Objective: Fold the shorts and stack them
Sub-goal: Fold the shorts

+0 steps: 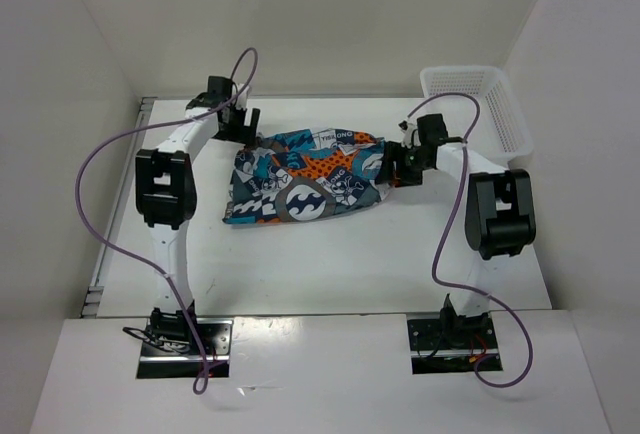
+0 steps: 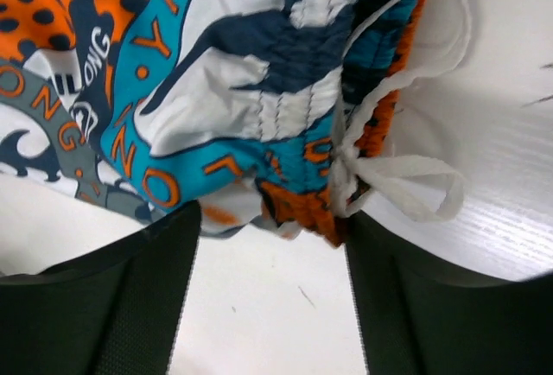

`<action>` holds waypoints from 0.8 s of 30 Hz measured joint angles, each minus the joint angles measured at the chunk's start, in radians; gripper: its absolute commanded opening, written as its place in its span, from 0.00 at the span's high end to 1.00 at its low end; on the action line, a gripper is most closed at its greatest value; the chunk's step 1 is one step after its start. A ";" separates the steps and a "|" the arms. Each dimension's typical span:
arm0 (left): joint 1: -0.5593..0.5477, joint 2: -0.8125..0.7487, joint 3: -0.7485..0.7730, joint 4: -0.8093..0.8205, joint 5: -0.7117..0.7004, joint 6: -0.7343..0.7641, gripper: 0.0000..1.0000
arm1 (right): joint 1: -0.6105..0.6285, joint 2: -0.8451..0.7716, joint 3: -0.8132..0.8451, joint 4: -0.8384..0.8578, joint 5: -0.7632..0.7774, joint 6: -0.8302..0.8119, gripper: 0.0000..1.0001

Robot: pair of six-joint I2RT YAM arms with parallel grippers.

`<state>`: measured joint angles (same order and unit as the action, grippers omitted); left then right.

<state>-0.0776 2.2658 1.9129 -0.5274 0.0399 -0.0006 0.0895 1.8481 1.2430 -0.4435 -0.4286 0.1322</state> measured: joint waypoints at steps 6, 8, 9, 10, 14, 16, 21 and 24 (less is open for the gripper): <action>-0.010 -0.124 0.035 -0.037 -0.077 -0.002 0.01 | -0.001 -0.085 -0.034 -0.032 -0.029 -0.032 0.23; -0.015 -0.159 0.040 -0.034 -0.114 -0.003 0.01 | -0.007 -0.118 -0.047 -0.032 -0.033 -0.016 0.22; -0.018 -0.172 0.041 -0.034 -0.129 -0.002 0.01 | -0.009 -0.131 -0.054 -0.028 -0.033 -0.005 0.22; -0.019 -0.183 0.041 -0.034 -0.141 -0.002 0.01 | -0.011 -0.137 -0.058 -0.024 -0.030 0.013 0.22; -0.050 -0.195 0.037 -0.044 -0.170 -0.003 0.01 | -0.018 -0.118 -0.061 -0.004 0.003 0.106 0.22; -0.092 -0.195 0.027 -0.050 -0.171 -0.003 0.01 | -0.018 -0.089 -0.060 0.006 0.027 0.149 0.22; -0.261 -0.181 -0.017 -0.053 -0.137 -0.002 0.01 | -0.018 0.011 -0.048 0.023 0.104 0.220 0.22; -0.341 -0.164 -0.065 -0.044 -0.107 -0.002 0.01 | -0.018 0.040 -0.037 0.033 0.109 0.254 0.22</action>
<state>-0.4191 2.1021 1.8481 -0.5713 -0.0673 -0.0029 0.0711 1.8881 1.2064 -0.4107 -0.3195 0.3866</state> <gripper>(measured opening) 0.993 0.776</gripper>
